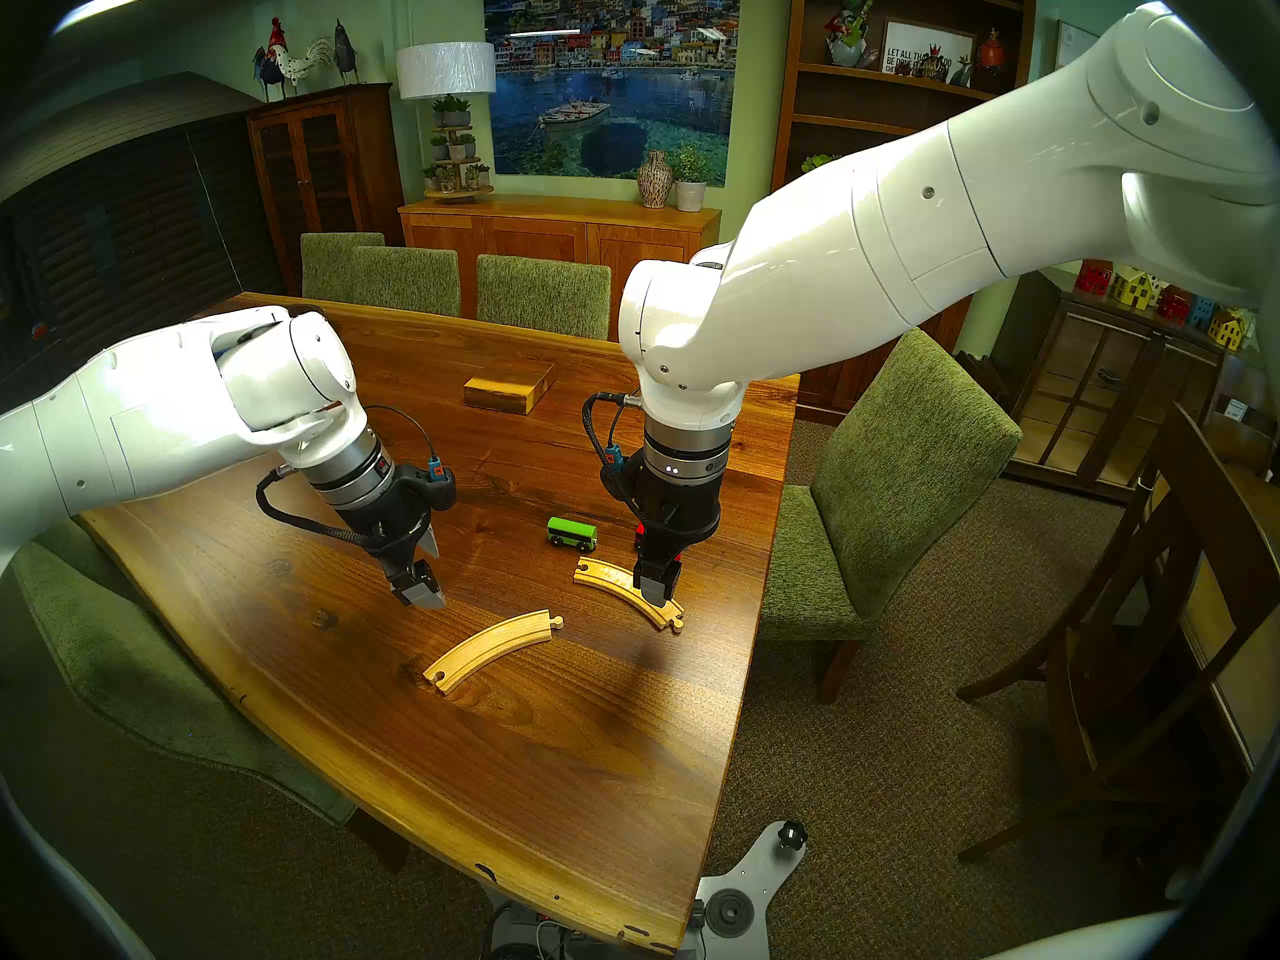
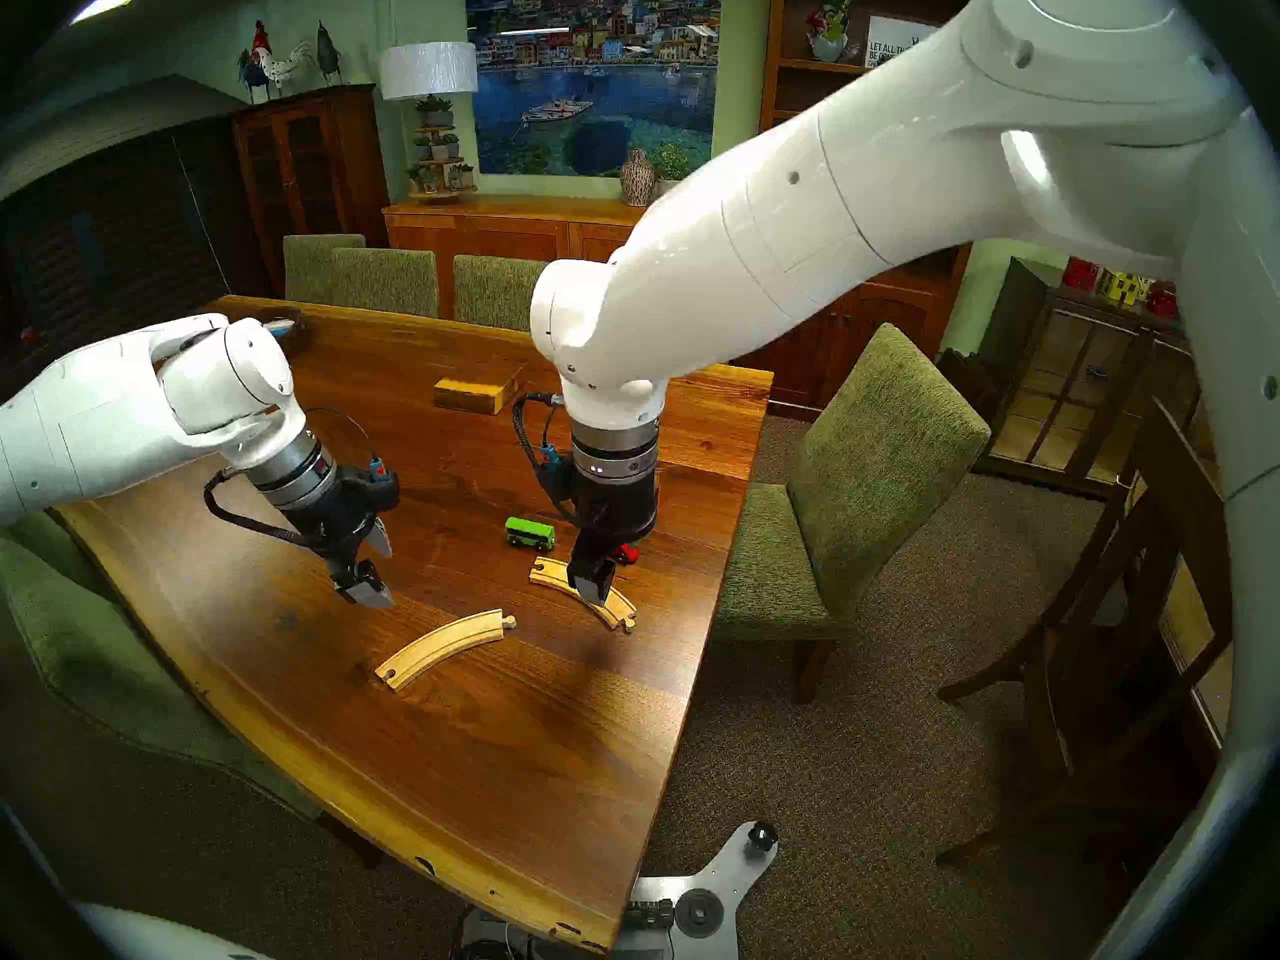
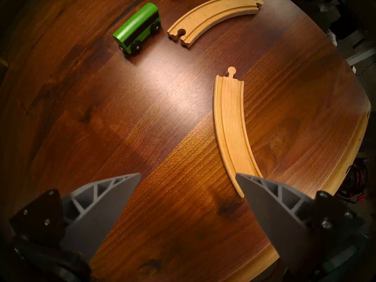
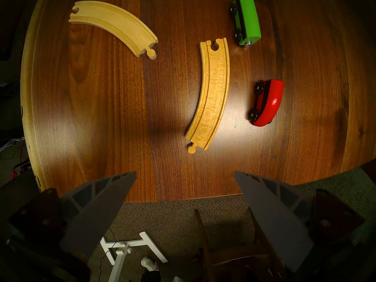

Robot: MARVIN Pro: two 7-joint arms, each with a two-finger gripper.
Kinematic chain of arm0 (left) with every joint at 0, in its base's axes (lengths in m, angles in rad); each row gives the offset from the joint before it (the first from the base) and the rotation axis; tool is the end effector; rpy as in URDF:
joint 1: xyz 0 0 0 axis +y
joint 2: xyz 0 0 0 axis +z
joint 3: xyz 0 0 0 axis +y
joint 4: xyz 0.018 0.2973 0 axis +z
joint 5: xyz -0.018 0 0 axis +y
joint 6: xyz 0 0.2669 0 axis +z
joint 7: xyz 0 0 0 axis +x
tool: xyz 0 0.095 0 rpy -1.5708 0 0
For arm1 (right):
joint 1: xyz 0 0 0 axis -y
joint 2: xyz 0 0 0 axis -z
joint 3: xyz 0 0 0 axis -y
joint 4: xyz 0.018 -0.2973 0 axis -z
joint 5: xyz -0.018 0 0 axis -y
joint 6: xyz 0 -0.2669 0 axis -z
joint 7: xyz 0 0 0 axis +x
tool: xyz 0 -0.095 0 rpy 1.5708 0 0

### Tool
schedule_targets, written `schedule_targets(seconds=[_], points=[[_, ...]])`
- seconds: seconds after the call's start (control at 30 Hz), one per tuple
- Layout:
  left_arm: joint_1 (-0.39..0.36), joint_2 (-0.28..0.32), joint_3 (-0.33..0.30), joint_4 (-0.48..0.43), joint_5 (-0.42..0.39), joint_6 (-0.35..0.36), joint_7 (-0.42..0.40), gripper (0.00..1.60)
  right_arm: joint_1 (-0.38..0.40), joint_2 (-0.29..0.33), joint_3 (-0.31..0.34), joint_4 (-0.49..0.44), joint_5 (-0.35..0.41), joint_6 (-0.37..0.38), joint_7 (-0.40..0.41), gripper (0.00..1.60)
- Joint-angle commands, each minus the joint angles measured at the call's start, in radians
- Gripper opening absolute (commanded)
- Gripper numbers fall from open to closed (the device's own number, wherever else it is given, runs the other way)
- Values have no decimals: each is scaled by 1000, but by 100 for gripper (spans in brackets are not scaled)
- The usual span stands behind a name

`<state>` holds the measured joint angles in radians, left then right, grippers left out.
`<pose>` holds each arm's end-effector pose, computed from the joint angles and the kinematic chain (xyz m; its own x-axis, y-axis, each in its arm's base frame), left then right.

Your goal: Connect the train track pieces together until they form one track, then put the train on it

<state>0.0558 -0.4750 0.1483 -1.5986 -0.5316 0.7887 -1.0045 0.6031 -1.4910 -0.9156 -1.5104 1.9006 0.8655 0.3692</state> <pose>0.3987 0.1252 -0.1564 0.3825 -0.8949 0.2301 -0.9180 -0.3963 -0.0150 0.4143 0.1449 -0.0848 0.3958 0.9183 0.0068 0.9176 -0.3957 0.0375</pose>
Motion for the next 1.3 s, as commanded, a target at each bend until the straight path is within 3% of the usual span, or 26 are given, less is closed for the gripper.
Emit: schedule_targets(seconds=[0.0, 0.3, 0.6, 0.9, 1.27], points=[[6, 4, -14, -48, -13, 25, 40, 160, 21, 6, 8, 8, 1, 1, -1, 160], [16, 23, 5, -129, -20, 60, 40, 160, 21, 6, 9, 8, 1, 1, -1, 160], [45, 22, 8, -144, -47, 106, 81, 160, 20, 6, 9, 8, 1, 2, -1, 160], [93, 29, -5, -174, -105, 171, 164, 160, 20, 6, 10, 8, 0, 2, -1, 160], [152, 103, -26, -291, -162, 171, 346, 160, 20, 7, 10, 8, 0, 2, -1, 160]])
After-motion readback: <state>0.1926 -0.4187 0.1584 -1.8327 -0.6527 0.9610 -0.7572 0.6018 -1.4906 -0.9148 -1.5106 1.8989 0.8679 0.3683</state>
